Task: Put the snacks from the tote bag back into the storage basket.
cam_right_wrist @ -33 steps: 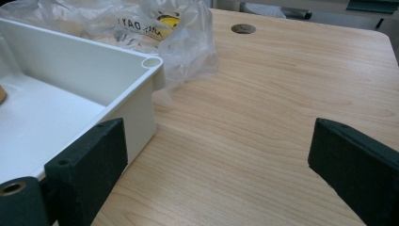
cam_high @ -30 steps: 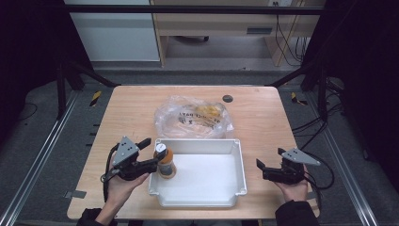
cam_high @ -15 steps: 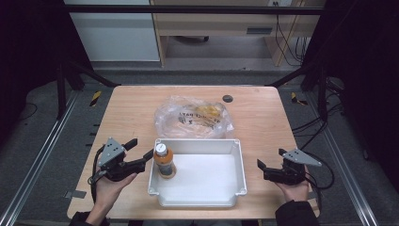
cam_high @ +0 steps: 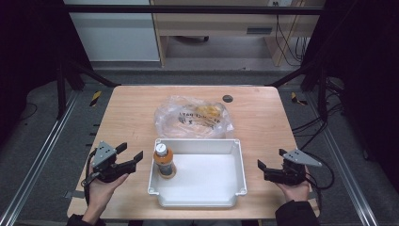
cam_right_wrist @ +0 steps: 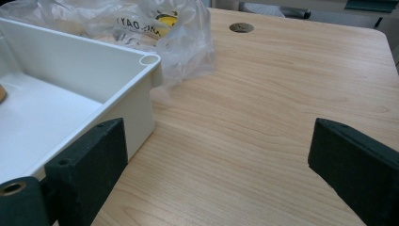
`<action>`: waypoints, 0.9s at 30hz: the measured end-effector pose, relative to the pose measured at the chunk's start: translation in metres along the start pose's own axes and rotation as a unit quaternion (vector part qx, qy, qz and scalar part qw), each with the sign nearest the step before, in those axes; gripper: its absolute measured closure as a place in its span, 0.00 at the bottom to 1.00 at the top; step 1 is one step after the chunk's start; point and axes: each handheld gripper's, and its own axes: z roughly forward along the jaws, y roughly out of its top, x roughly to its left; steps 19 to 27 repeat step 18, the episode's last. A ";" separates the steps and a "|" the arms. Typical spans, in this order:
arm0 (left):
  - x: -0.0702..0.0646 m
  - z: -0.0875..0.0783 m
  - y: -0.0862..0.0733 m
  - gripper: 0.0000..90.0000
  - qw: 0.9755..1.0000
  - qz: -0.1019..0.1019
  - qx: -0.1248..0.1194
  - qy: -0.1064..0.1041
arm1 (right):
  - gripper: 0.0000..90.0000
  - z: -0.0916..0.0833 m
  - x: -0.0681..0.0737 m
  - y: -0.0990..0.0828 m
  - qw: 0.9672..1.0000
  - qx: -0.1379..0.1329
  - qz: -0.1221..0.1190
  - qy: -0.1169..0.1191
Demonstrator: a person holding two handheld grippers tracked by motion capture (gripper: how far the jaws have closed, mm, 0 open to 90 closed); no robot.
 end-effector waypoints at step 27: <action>0.032 0.014 -0.023 0.31 0.999 -0.001 0.037 0.036 | 0.06 0.002 -0.002 -0.001 1.000 0.008 -0.003 -0.002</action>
